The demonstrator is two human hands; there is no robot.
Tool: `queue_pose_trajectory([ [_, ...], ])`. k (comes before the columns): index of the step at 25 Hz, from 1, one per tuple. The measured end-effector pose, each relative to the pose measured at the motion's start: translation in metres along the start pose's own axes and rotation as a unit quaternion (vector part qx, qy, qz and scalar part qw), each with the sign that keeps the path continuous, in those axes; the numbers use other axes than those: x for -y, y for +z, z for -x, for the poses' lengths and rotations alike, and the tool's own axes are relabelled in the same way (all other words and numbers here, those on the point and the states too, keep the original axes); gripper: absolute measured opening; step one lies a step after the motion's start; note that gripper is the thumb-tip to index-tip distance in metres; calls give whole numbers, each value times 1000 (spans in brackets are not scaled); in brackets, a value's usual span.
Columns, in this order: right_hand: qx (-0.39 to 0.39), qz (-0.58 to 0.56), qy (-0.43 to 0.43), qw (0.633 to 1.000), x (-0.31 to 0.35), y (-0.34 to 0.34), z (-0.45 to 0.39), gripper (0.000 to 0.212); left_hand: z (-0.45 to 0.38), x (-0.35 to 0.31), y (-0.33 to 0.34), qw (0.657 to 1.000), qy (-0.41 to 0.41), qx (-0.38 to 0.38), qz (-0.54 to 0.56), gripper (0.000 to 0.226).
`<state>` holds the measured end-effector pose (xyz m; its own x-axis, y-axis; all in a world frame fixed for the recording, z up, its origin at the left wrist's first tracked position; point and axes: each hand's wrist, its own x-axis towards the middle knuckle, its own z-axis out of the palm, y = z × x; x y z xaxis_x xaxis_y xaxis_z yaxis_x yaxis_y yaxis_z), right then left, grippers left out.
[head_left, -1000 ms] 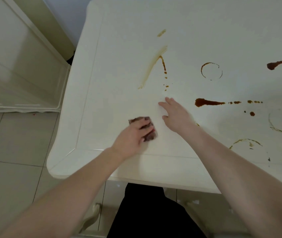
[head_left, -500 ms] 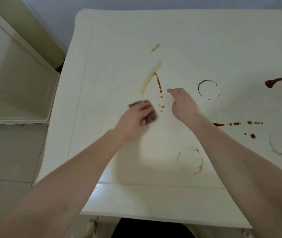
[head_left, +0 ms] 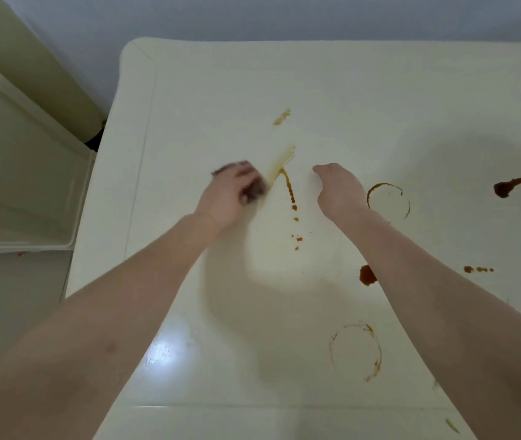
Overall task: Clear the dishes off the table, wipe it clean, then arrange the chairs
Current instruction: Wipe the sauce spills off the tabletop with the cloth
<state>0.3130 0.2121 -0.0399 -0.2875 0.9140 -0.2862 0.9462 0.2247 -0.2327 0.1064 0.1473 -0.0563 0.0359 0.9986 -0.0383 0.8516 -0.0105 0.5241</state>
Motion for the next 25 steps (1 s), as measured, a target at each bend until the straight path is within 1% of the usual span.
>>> queue_pose_trajectory([
  [2, 4, 20, -3, 1000, 3, 2, 1, 53, 36, -31, 20, 990, 113, 75, 50, 36],
  [3, 7, 20, -4, 1000, 4, 4, 3, 53, 52, -40, 29, 981, 138, 112, 74, 38],
  [4, 8, 14, -5, 1000, 4, 6, 4, 53, 60, -42, 30, 978, 145, 138, 61, 40],
  [5, 8, 10, -8, 1000, 3, 7, 4, 52, 57, -36, 26, 977, 149, 148, 29, 42],
  [6, 5, 9, -15, 1000, 0, 8, 3, 50, 45, -25, 22, 980, 149, 134, 5, 43],
  [7, 1, 13, -22, 1000, -3, 8, 2, 49, 27, -13, 17, 986, 136, 99, -3, 43],
  [8, -3, 17, -29, 999, -6, 9, 0, 47, 4, 4, 10, 994, 100, 48, -10, 44],
  [9, -8, 18, -36, 999, -9, 10, -1, 46, -23, 22, 1, 999, 37, 4, -19, 47],
  [10, -15, 17, -41, 999, -11, 12, -2, 45, -48, 39, -7, 999, -32, -20, -35, 49],
  [11, -23, 12, -44, 999, -11, 13, -2, 44, -67, 46, -12, 996, -77, -25, -47, 50],
  [12, -29, 5, -44, 999, -12, 13, -4, 44, -77, 43, -11, 996, -72, -21, -49, 46],
  [13, -32, -1, -43, 999, -13, 13, -8, 45, -79, 31, -8, 999, -24, -4, -37, 41],
  [14, -28, -7, -42, 999, -14, 12, -13, 47, -70, 14, -4, 998, 49, 14, -21, 40],
  [15, -14, -10, -37, 999, -15, 10, -18, 51, -52, -5, 6, 992, 116, 42, 1, 42],
  [16, 5, -11, -31, 999, -17, 7, -23, 55, -29, -20, 19, 985, 156, 69, 18, 41],
  [18, 40, -14, -19, 999, -18, 1, -30, 60, 13, -36, 34, 975, 181, 120, 43, 39],
  [20, 53, -20, -8, 998, -17, -4, -31, 61, 13, -27, 28, 965, 203, 164, 18, 42],
  [21, 54, -22, -6, 998, -15, -5, -32, 61, -1, -20, 23, 965, 216, 148, 6, 40],
  [22, 53, -22, -3, 998, -14, -6, -34, 61, -24, -11, 17, 973, 204, 110, -3, 40],
  [23, 52, -20, -1, 998, -14, -6, -35, 61, -50, 0, 10, 985, 159, 67, -10, 41],
  [24, 50, -20, 2, 999, -13, -5, -36, 60, -76, 11, 2, 996, 86, 33, -19, 43],
  [25, 46, -23, 7, 999, -14, -5, -36, 59, -97, 20, -3, 999, 18, 14, -32, 45],
])
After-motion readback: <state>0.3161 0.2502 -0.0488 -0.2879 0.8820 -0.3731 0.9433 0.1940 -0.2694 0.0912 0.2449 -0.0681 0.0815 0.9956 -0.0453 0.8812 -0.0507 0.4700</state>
